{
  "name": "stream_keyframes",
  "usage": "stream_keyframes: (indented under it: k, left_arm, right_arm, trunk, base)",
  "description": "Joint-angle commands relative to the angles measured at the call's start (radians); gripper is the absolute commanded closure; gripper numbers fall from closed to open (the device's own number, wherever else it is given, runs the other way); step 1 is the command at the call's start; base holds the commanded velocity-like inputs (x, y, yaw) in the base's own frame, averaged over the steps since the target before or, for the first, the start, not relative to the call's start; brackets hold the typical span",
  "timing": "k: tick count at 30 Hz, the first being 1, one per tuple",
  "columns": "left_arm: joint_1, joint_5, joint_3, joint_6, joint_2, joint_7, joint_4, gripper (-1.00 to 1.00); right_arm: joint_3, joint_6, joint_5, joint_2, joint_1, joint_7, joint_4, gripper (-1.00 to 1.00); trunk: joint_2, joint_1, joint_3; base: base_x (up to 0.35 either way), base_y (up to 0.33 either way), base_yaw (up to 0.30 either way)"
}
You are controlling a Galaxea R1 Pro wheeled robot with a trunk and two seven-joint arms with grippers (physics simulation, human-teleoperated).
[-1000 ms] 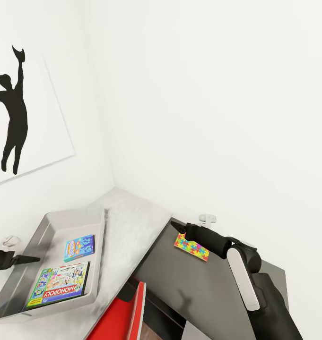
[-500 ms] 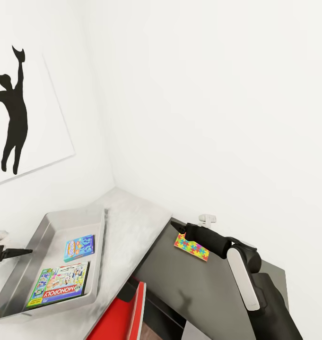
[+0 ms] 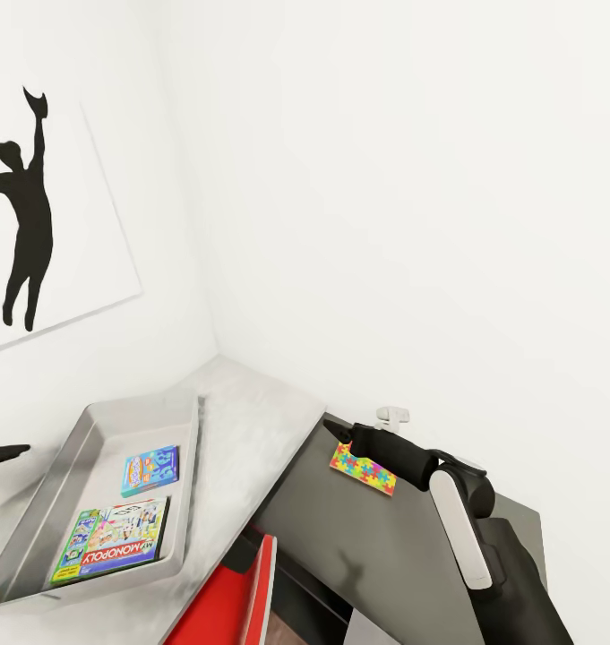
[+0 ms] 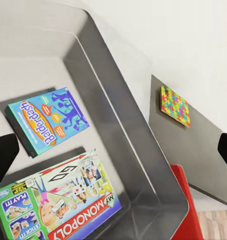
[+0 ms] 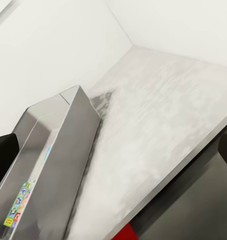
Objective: Put all the toys in the child's room - the three board games (two on the bed and one on the table), the two jigsaw puzzles on the table, and the tennis ball on the table - inside the toy box on the table in the child's room.
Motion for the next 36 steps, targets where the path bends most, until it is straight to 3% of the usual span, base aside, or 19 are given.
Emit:
stream_keyframes:
  k: [1,8,16,36]
  left_arm:
    - [0.0,0.002,0.001,0.011,0.001,-0.006,0.001,-1.0]
    - [0.006,0.04,0.002,0.011,-0.001,-0.006,0.002,-1.0]
    - [0.009,0.106,0.001,0.012,-0.001,-0.006,0.004,-1.0]
    - [0.011,0.122,-0.001,0.044,-0.005,-0.006,-0.001,-1.0]
  right_arm:
    - [-0.001,0.005,0.001,0.001,-0.001,0.003,-0.001,-1.0]
    - [-0.001,0.004,0.0,0.001,-0.001,0.003,-0.001,-1.0]
    - [-0.001,0.004,0.001,0.001,0.006,0.003,-0.001,-1.0]
    - [-0.001,-0.008,0.001,0.001,0.01,0.004,-0.001,-1.0]
  trunk:
    - [-0.002,0.001,-0.002]
    - [-0.002,0.001,0.007]
    - [-0.002,0.001,0.019]
    - [-0.002,0.001,0.03]
  base:
    - [0.0,0.0,0.0]
    - [0.0,0.0,0.0]
    - [0.0,0.0,0.0]
    - [0.0,0.0,0.0]
